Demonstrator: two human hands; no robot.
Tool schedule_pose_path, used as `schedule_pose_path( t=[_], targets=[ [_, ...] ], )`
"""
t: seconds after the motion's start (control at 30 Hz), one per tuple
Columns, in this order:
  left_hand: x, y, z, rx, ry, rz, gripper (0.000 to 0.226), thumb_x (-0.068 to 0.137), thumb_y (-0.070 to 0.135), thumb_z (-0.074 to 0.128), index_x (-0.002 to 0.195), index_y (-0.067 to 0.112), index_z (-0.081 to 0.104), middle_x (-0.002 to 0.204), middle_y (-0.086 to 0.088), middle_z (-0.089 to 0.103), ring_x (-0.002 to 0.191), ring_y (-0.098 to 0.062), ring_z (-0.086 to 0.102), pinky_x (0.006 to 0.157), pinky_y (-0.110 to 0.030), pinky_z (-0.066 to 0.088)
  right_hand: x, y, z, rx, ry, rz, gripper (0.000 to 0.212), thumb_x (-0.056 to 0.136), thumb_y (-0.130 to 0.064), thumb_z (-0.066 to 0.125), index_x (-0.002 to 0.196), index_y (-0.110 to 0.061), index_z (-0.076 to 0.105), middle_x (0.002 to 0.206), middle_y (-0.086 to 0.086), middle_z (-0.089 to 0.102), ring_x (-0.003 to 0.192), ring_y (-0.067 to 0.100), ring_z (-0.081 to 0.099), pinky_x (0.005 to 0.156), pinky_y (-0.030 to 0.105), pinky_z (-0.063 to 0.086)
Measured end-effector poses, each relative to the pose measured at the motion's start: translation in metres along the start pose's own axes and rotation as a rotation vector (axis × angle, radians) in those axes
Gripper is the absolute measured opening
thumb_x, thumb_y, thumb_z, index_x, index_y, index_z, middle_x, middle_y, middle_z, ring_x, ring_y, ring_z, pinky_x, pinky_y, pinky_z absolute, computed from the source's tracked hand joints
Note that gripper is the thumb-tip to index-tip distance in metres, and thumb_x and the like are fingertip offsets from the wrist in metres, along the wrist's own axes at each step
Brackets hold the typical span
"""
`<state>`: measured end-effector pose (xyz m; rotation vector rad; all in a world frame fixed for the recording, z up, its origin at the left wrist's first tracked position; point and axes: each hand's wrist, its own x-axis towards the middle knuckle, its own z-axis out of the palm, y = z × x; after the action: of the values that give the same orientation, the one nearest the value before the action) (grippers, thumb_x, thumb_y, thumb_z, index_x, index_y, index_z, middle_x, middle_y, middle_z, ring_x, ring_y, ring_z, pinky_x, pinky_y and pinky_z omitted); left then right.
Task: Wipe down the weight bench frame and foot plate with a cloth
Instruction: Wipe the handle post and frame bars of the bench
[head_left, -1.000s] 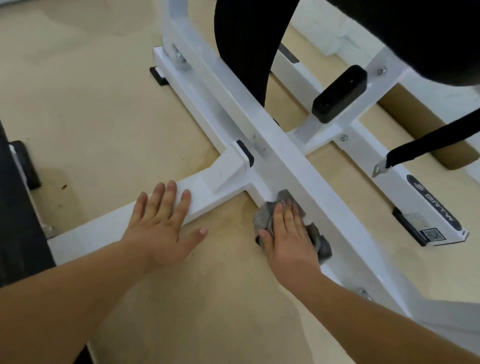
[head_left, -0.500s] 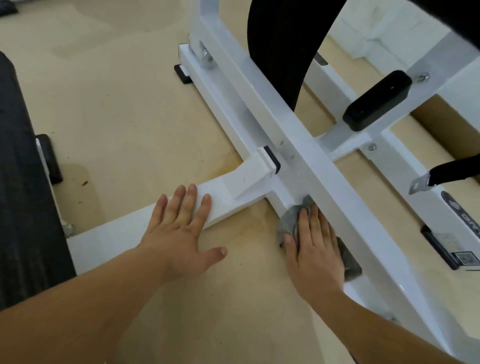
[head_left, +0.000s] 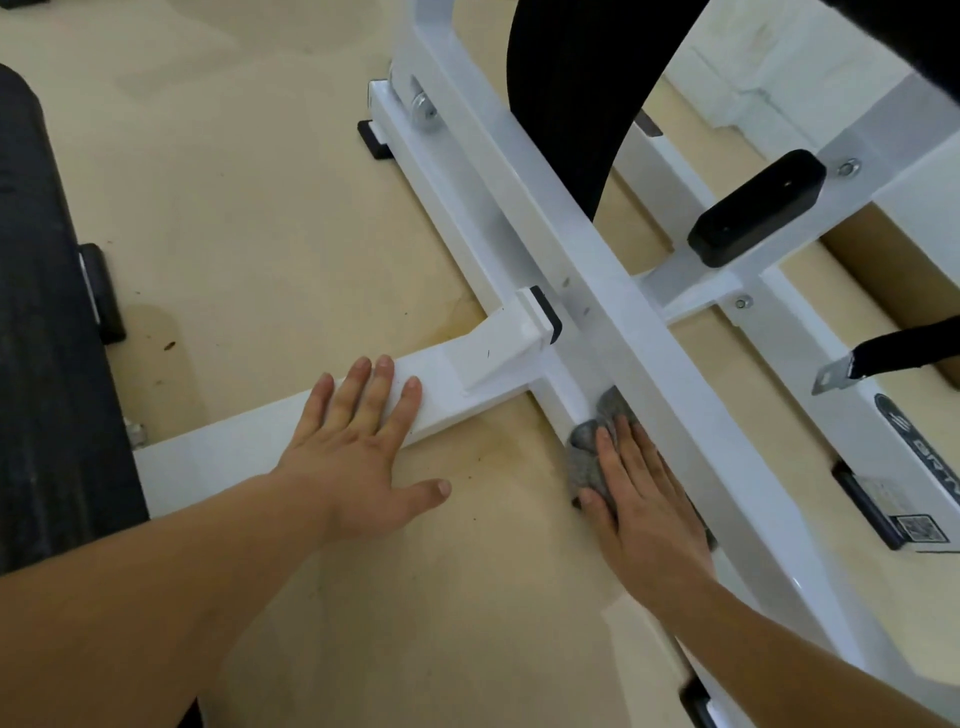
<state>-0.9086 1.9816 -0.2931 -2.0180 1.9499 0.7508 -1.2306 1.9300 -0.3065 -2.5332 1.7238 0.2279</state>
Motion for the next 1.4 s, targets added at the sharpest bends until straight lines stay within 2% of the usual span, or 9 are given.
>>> schedule_pose_path(
  t=[0.13, 0.27, 0.43, 0.67, 0.8, 0.93, 1.03, 1.2, 1.4],
  targets=[
    [0.001, -0.001, 0.004, -0.006, 0.001, 0.005, 0.108, 0.075, 0.092, 0.009, 0.151, 0.032, -0.039, 0.154, -0.002, -0.052, 0.142, -0.02, -0.049, 0.122, -0.05, -0.023, 0.027, -0.005, 0.0, 0.09, 0.017, -0.009, 0.068, 0.106, -0.057, 0.023, 0.163, -0.035, -0.005, 0.17, -0.015, -0.012, 0.148, -0.007, -0.021, 0.117, 0.014, -0.011],
    [0.001, 0.0, 0.003, -0.018, -0.007, 0.0, 0.108, 0.074, 0.093, 0.006, 0.151, 0.032, -0.039, 0.155, -0.002, -0.052, 0.142, -0.019, -0.049, 0.122, -0.049, -0.022, 0.073, -0.025, -0.005, 0.087, 0.044, -0.043, 0.066, 0.108, -0.052, 0.027, 0.164, -0.029, 0.002, 0.171, -0.008, -0.005, 0.157, 0.008, -0.003, 0.125, 0.027, 0.002],
    [0.0, -0.001, 0.001, -0.014, -0.001, -0.006, 0.104, 0.085, 0.089, 0.016, 0.152, 0.032, -0.038, 0.156, -0.002, -0.05, 0.143, -0.019, -0.047, 0.123, -0.049, -0.022, 0.042, -0.014, -0.002, 0.006, 0.072, -0.095, 0.06, 0.108, -0.041, 0.022, 0.164, -0.027, 0.005, 0.171, -0.007, -0.002, 0.153, 0.001, -0.015, 0.114, 0.01, -0.019],
    [0.0, 0.003, -0.002, 0.005, -0.015, -0.039, 0.101, 0.087, 0.087, 0.017, 0.154, 0.033, -0.034, 0.159, -0.001, -0.046, 0.147, -0.021, -0.042, 0.123, -0.046, -0.022, -0.066, 0.032, 0.007, 0.018, -0.036, -0.018, 0.065, 0.109, -0.04, 0.026, 0.163, -0.022, -0.007, 0.168, -0.003, -0.015, 0.146, -0.002, -0.033, 0.118, 0.017, -0.021],
    [-0.003, 0.01, -0.003, 0.014, -0.02, -0.066, 0.101, 0.087, 0.087, 0.019, 0.154, 0.032, -0.033, 0.159, -0.002, -0.045, 0.148, -0.022, -0.04, 0.123, -0.046, -0.021, -0.078, 0.025, 0.022, 0.031, -0.047, 0.121, 0.07, 0.103, -0.047, 0.015, 0.162, -0.021, -0.012, 0.169, -0.002, -0.014, 0.156, 0.015, -0.014, 0.129, 0.041, -0.002],
    [-0.003, 0.015, 0.0, 0.021, -0.007, -0.09, 0.101, 0.086, 0.088, 0.018, 0.153, 0.032, -0.034, 0.159, -0.001, -0.045, 0.148, -0.022, -0.041, 0.123, -0.047, -0.021, -0.069, 0.017, 0.021, 0.101, -0.024, 0.221, 0.07, 0.106, -0.048, 0.024, 0.163, -0.024, -0.009, 0.171, -0.003, -0.009, 0.158, 0.02, -0.004, 0.126, 0.036, -0.006],
    [-0.002, 0.013, 0.003, 0.015, 0.006, -0.08, 0.102, 0.086, 0.087, 0.02, 0.154, 0.033, -0.033, 0.16, -0.001, -0.044, 0.148, -0.021, -0.04, 0.123, -0.047, -0.021, -0.047, 0.022, 0.015, 0.13, -0.031, 0.138, 0.07, 0.106, -0.049, 0.027, 0.164, -0.026, -0.005, 0.171, -0.004, -0.008, 0.157, 0.019, -0.001, 0.126, 0.036, 0.001],
    [-0.003, 0.012, 0.002, 0.019, -0.002, -0.069, 0.1, 0.087, 0.086, 0.02, 0.153, 0.033, -0.034, 0.159, 0.0, -0.045, 0.147, -0.02, -0.041, 0.124, -0.046, -0.021, -0.026, 0.012, 0.007, 0.207, -0.005, 0.038, 0.069, 0.107, -0.052, 0.025, 0.164, -0.02, 0.004, 0.172, 0.001, -0.009, 0.157, 0.019, -0.006, 0.124, 0.036, -0.007],
    [-0.001, 0.01, 0.005, 0.025, 0.019, -0.058, 0.102, 0.086, 0.088, 0.022, 0.146, 0.034, -0.041, 0.158, -0.001, -0.047, 0.146, -0.02, -0.043, 0.123, -0.047, -0.022, -0.015, 0.012, 0.017, -0.078, 0.009, -0.267, 0.06, 0.109, -0.045, 0.021, 0.163, -0.019, 0.018, 0.172, -0.002, -0.004, 0.158, 0.018, -0.009, 0.127, 0.05, 0.012]
  ],
)
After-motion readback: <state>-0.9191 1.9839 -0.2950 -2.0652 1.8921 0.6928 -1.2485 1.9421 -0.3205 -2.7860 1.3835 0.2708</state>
